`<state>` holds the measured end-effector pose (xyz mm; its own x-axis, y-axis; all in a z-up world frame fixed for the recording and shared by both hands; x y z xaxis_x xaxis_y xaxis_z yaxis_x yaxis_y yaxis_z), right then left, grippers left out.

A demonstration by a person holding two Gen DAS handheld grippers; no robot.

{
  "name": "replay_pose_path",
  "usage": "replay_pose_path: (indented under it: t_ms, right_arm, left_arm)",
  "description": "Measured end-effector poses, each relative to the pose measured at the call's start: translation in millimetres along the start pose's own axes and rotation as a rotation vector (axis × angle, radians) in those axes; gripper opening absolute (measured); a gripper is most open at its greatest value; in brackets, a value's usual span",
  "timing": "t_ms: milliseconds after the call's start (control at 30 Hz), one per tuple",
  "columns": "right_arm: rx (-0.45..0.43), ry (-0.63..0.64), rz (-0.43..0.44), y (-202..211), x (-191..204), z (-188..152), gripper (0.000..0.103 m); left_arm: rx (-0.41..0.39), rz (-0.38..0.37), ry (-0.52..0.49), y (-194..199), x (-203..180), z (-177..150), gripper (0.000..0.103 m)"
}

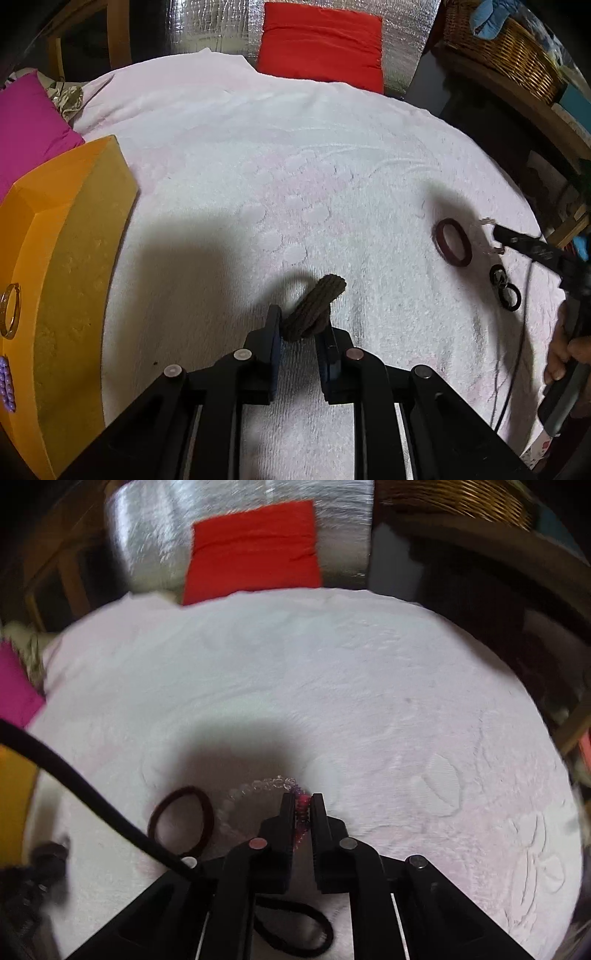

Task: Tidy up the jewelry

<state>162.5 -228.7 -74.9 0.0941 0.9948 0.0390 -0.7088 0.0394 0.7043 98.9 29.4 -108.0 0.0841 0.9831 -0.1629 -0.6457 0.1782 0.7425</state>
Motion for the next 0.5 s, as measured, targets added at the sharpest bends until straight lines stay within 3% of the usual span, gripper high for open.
replay_pose_path:
  t_ms: [133,267,333,400,500]
  right_arm:
    - [-0.059,-0.064,0.047,29.1,-13.9,11.4,0.009]
    - [-0.099,-0.112,0.165,61.2,-13.6,17.0,0.009]
    - [-0.108,-0.139,0.242,77.5,-8.7,16.7,0.009]
    - [-0.091,-0.161,0.308,91.2,-2.0,8.9,0.009]
    - [-0.016,-0.179,0.401,98.8,15.4,-8.8,0.009]
  left_arm:
    - [-0.037,0.025,-0.016,8.4,2.8,4.2,0.018]
    - [-0.024,0.009,-0.01,12.3,9.2,1.6,0.018]
    - [0.0,0.002,-0.014,11.8,10.5,-2.7,0.025]
    - [0.012,0.003,-0.021,12.9,13.4,-7.0,0.041]
    - [0.017,0.032,-0.051,12.9,14.5,-10.5,0.052]
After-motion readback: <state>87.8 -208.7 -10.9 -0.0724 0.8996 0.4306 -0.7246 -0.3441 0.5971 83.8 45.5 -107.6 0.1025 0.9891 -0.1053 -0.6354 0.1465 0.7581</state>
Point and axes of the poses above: each gripper's, at about its wrist camera, not at the fingertips, and y roughly against the way its jaws point, x to its left, z to its top, the point moved 6 cm from there along -y, roughly the way its jaws point, and after that the axes turned 8 degrees about -x, right-handed, at the moved point
